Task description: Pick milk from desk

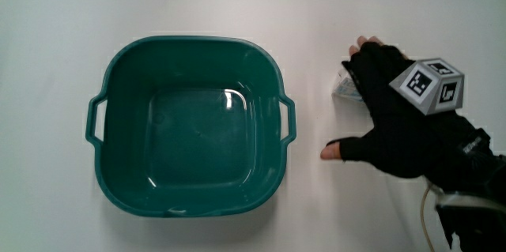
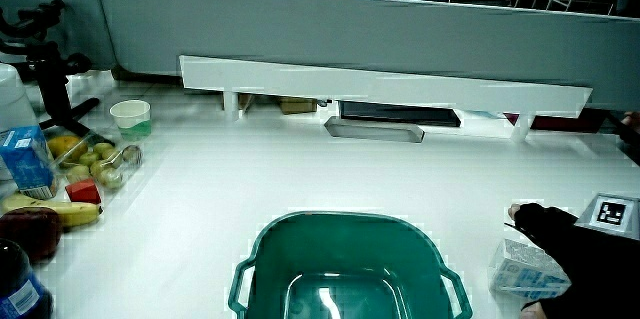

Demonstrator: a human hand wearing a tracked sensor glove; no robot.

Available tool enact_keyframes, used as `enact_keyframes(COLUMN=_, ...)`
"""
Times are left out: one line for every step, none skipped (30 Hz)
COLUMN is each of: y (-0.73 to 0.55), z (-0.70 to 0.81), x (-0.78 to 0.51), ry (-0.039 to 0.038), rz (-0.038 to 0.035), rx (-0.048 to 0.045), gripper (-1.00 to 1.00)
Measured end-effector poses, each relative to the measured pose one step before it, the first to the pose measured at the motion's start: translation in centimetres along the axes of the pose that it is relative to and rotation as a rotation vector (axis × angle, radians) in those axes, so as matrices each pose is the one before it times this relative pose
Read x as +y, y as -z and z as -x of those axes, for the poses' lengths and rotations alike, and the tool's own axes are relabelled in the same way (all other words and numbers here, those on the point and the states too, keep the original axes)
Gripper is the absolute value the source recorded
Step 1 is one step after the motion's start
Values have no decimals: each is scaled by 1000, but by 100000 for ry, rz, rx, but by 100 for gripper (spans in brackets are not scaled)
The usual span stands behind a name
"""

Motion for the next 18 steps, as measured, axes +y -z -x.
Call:
enact_keyframes(y=-111, z=-158, x=117, ry=1173, rz=-324, rx=-289, gripper=0)
enact_keyframes(y=-17, z=-307, x=218, ry=703, rz=350, rx=1080, gripper=0)
enact_keyframes(y=-17, z=-245, x=209, ry=861, rz=345, rx=668, gripper=0)
enact_keyframes(y=-112, z=-76, x=118, ry=459, rz=274, rx=491, gripper=0)
enact_keyframes(y=104, z=-473, x=343, ry=1054, rz=636, rx=292, gripper=0)
enact_keyframes(y=-15, z=-267, x=189, ry=673, rz=-186, rx=339, gripper=0)
enact_keyframes(y=-62, z=-145, x=109, ry=224, rz=485, rx=1188, gripper=0)
enact_keyframes(y=120, z=-617, x=415, ry=1783, rz=-648, rx=-441, gripper=0)
enact_keyframes(y=-149, z=35, x=-16, ry=-428, rz=323, rx=1189, gripper=0)
enact_keyframes(y=32, z=-407, x=280, ry=1331, rz=195, rx=-94, gripper=0)
enact_keyframes(y=-12, z=-241, x=181, ry=283, rz=639, rx=1117, gripper=0)
enact_keyframes(y=-46, z=-205, x=173, ry=219, rz=-197, rx=-164, gripper=0)
enact_keyframes(y=32, z=-411, x=319, ry=1337, rz=571, rx=166, gripper=0)
enact_keyframes(y=-120, z=46, x=-35, ry=-21, rz=350, rx=1205, gripper=0)
enact_keyframes(y=-9, z=-186, x=150, ry=419, rz=42, rx=276, gripper=0)
enact_keyframes(y=63, z=-344, x=260, ry=1391, rz=643, rx=-192, gripper=0)
enact_keyframes(y=22, z=-290, x=196, ry=446, rz=113, rx=850, gripper=0)
enact_keyframes(y=46, z=-299, x=238, ry=306, rz=839, rx=896, gripper=0)
